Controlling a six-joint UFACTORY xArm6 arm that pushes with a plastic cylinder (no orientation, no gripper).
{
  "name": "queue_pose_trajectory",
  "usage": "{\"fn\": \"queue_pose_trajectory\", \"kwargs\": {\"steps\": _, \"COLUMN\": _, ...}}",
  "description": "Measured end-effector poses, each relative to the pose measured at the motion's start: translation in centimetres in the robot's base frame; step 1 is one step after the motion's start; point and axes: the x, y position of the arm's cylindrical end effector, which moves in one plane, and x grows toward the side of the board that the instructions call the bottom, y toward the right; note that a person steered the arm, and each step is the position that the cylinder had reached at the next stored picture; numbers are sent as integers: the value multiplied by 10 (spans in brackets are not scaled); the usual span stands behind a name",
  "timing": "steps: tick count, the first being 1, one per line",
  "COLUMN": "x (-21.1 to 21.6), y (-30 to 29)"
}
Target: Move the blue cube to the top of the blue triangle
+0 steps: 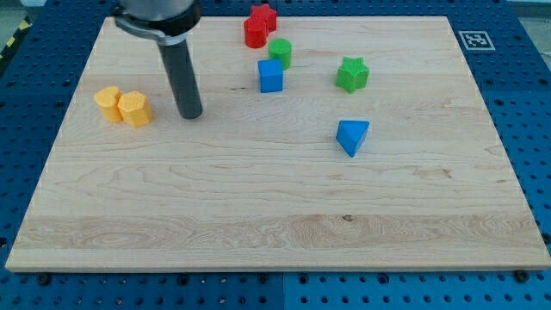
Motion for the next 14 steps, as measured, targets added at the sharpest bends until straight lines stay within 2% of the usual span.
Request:
{"fn": "queue_pose_trajectory", "kwargs": {"steps": 1, "x": -18, "y": -20}}
{"fn": "queue_pose_trajectory", "kwargs": {"steps": 2, "x": -33, "y": -24}}
{"fn": "queue_pose_trajectory", "kwargs": {"steps": 4, "x": -36, "y": -24}}
{"fn": "queue_pose_trajectory", "kwargs": {"steps": 5, "x": -57, "y": -21}}
{"fn": "queue_pose_trajectory", "kwargs": {"steps": 6, "x": -85, "y": -2}}
{"fn": "queue_pose_trajectory", "kwargs": {"steps": 7, "x": -94, "y": 27}}
{"fn": "queue_pose_trajectory", "kwargs": {"steps": 10, "x": -55, "y": 150}}
{"fn": "queue_pose_trajectory", "kwargs": {"steps": 12, "x": -15, "y": 179}}
{"fn": "queue_pose_trajectory", "kwargs": {"steps": 14, "x": 8, "y": 179}}
